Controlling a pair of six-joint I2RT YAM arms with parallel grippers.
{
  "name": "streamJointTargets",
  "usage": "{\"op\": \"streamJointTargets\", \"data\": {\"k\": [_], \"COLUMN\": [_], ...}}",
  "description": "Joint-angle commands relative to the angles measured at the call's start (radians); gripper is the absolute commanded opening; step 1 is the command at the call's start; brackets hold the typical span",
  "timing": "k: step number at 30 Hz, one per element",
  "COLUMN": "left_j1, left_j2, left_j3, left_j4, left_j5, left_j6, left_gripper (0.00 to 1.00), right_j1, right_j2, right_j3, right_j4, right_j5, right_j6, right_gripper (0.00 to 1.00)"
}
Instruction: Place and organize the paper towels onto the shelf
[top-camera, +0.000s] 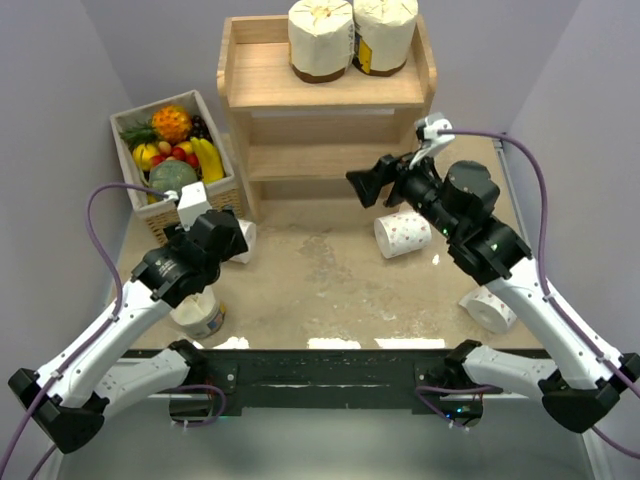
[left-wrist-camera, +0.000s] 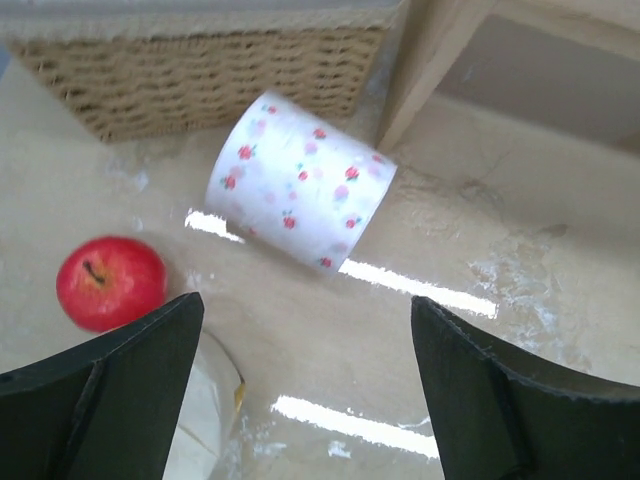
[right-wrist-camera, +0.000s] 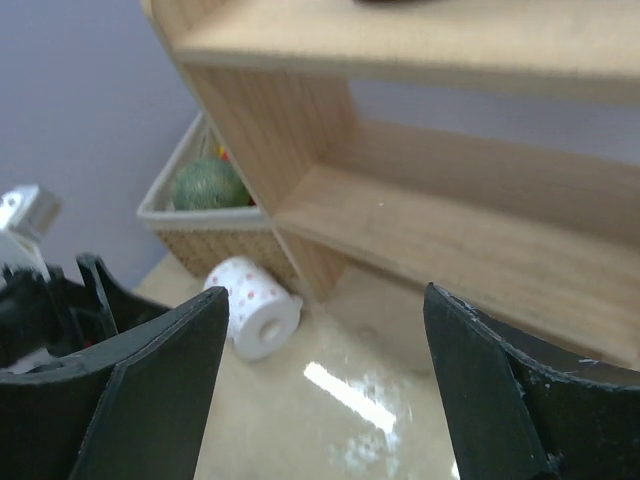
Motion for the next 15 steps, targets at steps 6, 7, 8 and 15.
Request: {"op": "streamJointTargets", "data": {"k": [6,7,8,15], "left_j1": [0.002,0.002,0.004,0.014], "left_j2": [0.159,0.178,0.183,0.192], "left_j3": [0.026,0.018,0.005,-0.045], "left_j4": [-0.485,-0.485,-0.485,-0.486], "left_j5": [-0.022,-0.022,-0.014,-0.008], "left_j6": [-0.532,-0.535,-0.555,-0.665], "left_gripper": [0.9,0.91,0.9,0.91], "right_j1": [0.001,0.001,0.001,0.001], "right_j2": [-0.154,-0.161,-0.166,-0.177], "right_j3": [-0.231,-0.243,-0.249,-0.269], "right_j4": [-0.055,-0.058,-0.055,-0.061], "right_j5": [-0.027,-0.027,-0.027,-0.043], "right_j6": [0.031,0.031,0.032,0.025], "right_gripper": [0.89,0.89,0.89,0.89]}}
